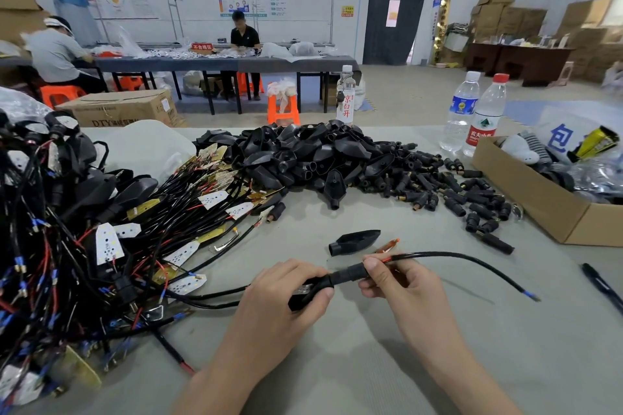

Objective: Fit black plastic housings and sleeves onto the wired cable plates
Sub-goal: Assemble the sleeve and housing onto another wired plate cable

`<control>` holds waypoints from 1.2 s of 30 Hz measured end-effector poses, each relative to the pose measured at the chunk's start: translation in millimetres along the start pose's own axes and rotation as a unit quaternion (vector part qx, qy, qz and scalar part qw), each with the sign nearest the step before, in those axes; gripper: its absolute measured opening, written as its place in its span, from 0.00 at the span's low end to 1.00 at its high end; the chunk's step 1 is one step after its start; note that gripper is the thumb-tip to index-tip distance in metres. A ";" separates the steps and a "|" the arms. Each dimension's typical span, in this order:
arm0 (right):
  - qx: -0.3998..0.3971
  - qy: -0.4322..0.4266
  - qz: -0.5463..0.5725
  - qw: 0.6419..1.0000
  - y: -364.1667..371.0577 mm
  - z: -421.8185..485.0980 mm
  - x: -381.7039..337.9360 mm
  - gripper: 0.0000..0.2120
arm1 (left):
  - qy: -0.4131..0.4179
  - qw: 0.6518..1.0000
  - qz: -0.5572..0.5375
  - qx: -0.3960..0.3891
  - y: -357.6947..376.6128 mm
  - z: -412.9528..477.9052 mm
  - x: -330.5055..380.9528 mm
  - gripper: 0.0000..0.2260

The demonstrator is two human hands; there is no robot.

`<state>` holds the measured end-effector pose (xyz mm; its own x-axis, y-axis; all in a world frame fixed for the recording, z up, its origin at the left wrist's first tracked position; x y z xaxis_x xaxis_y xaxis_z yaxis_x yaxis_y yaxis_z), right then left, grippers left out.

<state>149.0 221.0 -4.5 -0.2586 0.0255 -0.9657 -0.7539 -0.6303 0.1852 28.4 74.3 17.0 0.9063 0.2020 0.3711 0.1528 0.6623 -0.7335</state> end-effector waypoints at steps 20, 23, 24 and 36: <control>-0.015 0.036 -0.006 0.999 0.6 0.3 7.9 0.14 | 0.034 0.998 0.053 0.023 0.1 -1.0 -0.4 0.08; -0.007 0.036 -0.003 0.999 0.6 -0.7 8.5 0.14 | 0.036 0.997 0.059 0.028 0.5 -0.8 -0.5 0.08; -0.004 0.035 -0.002 0.999 0.8 -1.1 8.4 0.14 | 0.035 0.997 0.060 0.029 0.5 -0.6 -0.7 0.08; 0.009 0.043 -0.004 0.999 -0.9 0.0 12.9 0.09 | 0.041 0.996 0.068 0.037 1.5 -1.5 -2.7 0.08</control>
<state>146.3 221.9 -17.1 -0.2001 -0.0365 -0.9791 -0.7663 -0.6169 0.1796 26.8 73.6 14.0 0.9463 0.2361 0.2208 -0.0009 0.6850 -0.7285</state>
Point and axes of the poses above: each hand's wrist, its own z-axis towards the middle knuckle, its own y-axis out of the palm, x = y × z, the point moved 7 cm from there along z, towards the middle knuckle, and after that the axes turned 11 degrees about z, right-handed, at the moved point
